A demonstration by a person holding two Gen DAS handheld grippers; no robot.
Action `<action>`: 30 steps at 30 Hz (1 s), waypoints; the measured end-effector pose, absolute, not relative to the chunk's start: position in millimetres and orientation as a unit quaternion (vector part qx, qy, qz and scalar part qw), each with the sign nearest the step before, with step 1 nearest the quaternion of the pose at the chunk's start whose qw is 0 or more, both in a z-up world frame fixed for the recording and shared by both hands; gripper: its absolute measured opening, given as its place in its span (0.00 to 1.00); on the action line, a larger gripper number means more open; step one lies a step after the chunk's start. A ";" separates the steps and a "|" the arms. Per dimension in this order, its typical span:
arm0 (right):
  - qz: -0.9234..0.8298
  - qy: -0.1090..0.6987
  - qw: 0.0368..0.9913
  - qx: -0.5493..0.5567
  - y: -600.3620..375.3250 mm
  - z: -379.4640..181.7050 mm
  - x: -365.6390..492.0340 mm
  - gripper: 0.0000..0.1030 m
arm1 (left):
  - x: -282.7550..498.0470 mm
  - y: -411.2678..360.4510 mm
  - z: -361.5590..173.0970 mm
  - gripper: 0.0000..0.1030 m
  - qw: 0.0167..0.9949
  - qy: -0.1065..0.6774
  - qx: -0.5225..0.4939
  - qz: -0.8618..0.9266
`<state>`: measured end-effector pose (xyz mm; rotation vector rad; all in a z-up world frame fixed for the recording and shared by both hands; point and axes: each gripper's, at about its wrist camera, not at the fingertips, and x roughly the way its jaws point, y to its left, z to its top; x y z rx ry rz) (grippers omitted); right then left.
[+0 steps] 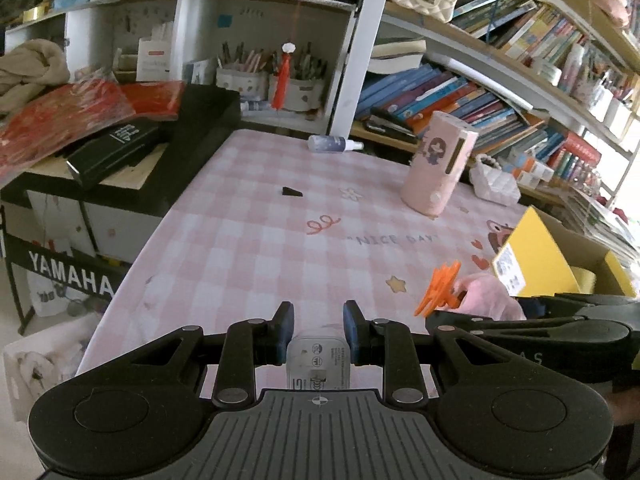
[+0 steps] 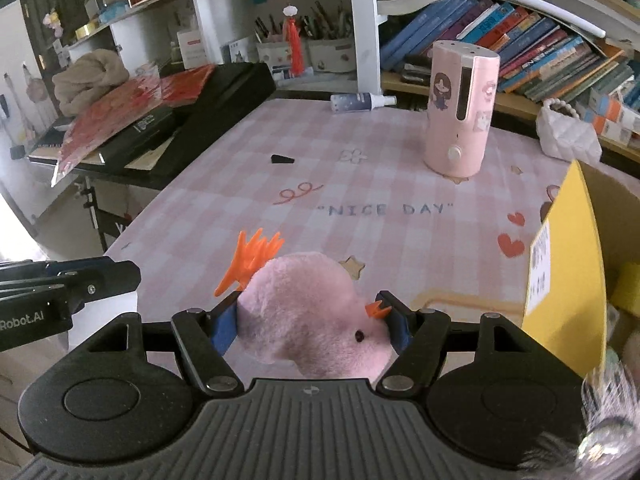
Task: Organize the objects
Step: 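Carry the charger with the left tool while the right tool carries the chick to the box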
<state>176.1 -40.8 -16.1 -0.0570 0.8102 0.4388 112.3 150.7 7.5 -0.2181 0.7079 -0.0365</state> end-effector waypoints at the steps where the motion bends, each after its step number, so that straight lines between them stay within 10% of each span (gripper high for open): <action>1: 0.210 0.389 0.897 -0.030 -40.4 -14.9 168.4 0.67 | 107.1 150.3 8.0 0.24 0.933 0.345 -0.106 -0.019; 30: 0.103 0.389 0.915 0.023 -94.4 -28.3 -0.4 0.67 | 2.5 95.4 2.5 0.24 0.919 0.362 -0.051 -0.150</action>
